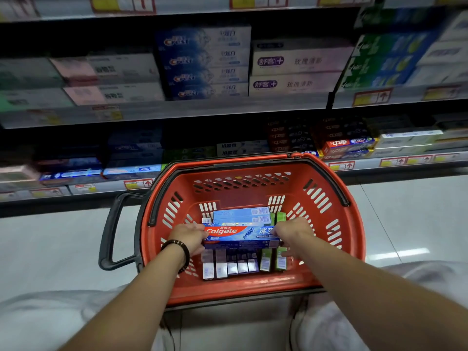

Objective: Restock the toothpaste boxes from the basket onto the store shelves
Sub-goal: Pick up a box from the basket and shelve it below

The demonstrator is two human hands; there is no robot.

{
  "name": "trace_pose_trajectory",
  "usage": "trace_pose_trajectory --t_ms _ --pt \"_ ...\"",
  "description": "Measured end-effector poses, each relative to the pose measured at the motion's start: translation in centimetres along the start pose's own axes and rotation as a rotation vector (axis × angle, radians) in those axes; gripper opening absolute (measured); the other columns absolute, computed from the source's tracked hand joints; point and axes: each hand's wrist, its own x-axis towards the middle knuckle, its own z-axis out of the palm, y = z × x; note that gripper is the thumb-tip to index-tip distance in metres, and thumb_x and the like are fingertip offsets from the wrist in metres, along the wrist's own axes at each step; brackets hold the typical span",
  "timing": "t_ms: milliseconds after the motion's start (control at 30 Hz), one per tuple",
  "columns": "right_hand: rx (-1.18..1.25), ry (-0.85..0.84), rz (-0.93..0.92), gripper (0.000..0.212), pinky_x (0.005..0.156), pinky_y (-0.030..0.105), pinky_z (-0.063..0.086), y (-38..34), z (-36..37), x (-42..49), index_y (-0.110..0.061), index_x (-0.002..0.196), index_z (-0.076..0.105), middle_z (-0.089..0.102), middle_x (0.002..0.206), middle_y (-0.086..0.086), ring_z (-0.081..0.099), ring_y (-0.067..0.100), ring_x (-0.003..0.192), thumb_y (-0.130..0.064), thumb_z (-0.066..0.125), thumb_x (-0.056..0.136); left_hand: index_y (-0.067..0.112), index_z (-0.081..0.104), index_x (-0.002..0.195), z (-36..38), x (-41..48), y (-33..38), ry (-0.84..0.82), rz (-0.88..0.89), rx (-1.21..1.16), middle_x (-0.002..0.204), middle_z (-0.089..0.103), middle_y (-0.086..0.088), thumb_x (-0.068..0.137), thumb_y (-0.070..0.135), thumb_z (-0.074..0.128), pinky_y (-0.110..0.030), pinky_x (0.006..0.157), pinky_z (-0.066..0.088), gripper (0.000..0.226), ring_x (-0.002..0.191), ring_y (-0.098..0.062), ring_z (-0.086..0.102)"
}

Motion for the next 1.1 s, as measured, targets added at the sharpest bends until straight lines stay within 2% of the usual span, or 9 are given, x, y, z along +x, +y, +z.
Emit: trace_pose_trajectory --t_ms 100,267,400,467,567,667,733,900,1100 --pt "0.035 0.023 0.004 0.015 0.058 0.058 0.065 -0.4 -0.7 -1.3 -0.002 0.091 0.071 0.073 0.095 0.018 0.074 0.039 0.085 -0.007 0.082 0.082 0.017 0.074 0.097 -0.7 -0.7 0.5 -0.044 -0.025 -0.084 0.112 0.072 -0.011 0.094 0.004 0.073 -0.044 0.088 0.064 0.013 0.101 -0.027 0.074" --pt "0.155 0.004 -0.011 0.017 0.052 0.054 0.063 -1.0 -1.7 -1.8 -0.003 0.095 0.071 0.074 0.101 0.022 0.076 0.042 0.078 0.001 0.082 0.082 0.014 0.073 0.102 -1.4 -2.6 1.7 -0.102 -0.041 -0.167 0.108 0.072 -0.015 0.095 0.002 0.071 -0.044 0.095 0.061 0.014 0.100 -0.027 0.073" --pt "0.192 -0.050 -0.047 0.018 0.058 0.049 0.066 -2.2 -2.8 -3.4 0.001 0.096 0.071 0.075 0.097 0.023 0.078 0.039 0.073 0.003 0.083 0.084 0.014 0.073 0.103 -2.4 -4.1 2.6 -0.105 -0.024 -0.192 0.104 0.070 -0.013 0.093 0.002 0.074 -0.041 0.090 0.062 0.016 0.094 -0.024 0.070" --pt "0.199 -0.050 -0.077 0.017 0.059 0.048 0.066 -2.6 -3.3 -3.7 0.002 0.095 0.072 0.075 0.096 0.024 0.078 0.039 0.073 0.002 0.084 0.083 0.013 0.073 0.106 -2.9 -4.5 3.2 -0.134 -0.026 -0.226 0.105 0.069 -0.014 0.092 0.001 0.074 -0.043 0.094 0.061 0.018 0.094 -0.023 0.069" --pt "0.205 -0.019 -0.120 0.019 0.062 0.050 0.067 -3.3 -4.2 -4.3 0.000 0.093 0.072 0.076 0.094 0.022 0.078 0.039 0.075 -0.002 0.085 0.081 0.013 0.074 0.111 -3.1 -5.1 3.8 -0.160 -0.002 -0.253 0.112 0.069 -0.015 0.091 0.001 0.075 -0.043 0.095 0.060 0.023 0.104 -0.025 0.068" --pt "0.244 -0.066 -0.146 0.016 0.069 0.048 0.067 -4.2 -5.4 -6.4 0.001 0.097 0.070 0.076 0.094 0.021 0.078 0.037 0.086 -0.001 0.082 0.087 0.010 0.073 0.114 -3.4 -5.7 4.5 -0.181 0.014 -0.298 0.116 0.070 -0.017 0.089 -0.003 0.076 -0.044 0.097 0.059 0.029 0.111 -0.028 0.067" --pt "0.292 -0.103 -0.162 0.013 0.062 0.044 0.066 -4.6 -6.4 -7.8 0.004 0.101 0.069 0.074 0.094 0.024 0.077 0.037 0.086 0.004 0.077 0.091 0.008 0.072 0.118 -4.0 -6.0 5.2 -0.194 0.015 -0.335 0.117 0.071 -0.017 0.087 -0.005 0.076 -0.041 0.093 0.060 0.033 0.112 -0.027 0.067" --pt "0.306 -0.131 -0.218 0.013 0.059 0.040 0.065 -5.8 -7.9 -9.9 0.003 0.106 0.067 0.074 0.095 0.022 0.076 0.032 0.078 0.003 0.074 0.095 0.008 0.071 0.120 -5.2 -6.7 6.9 -0.201 0.041 -0.368 0.118 0.072 -0.015 0.087 0.000 0.078 -0.034 0.079 0.059 0.035 0.112 -0.024 0.067" --pt "0.358 -0.165 -0.287 0.016 0.064 0.043 0.067 -7.5 -8.8 -11.1 -0.001 0.107 0.065 0.074 0.100 0.025 0.078 0.035 0.083 0.002 0.075 0.095 0.005 0.069 0.119 -6.3 -8.3 9.1 -0.204 0.090 -0.358 0.119 0.073 -0.017 0.089 0.007 0.075 -0.033 0.081 0.059 0.031 0.115 -0.026 0.067"
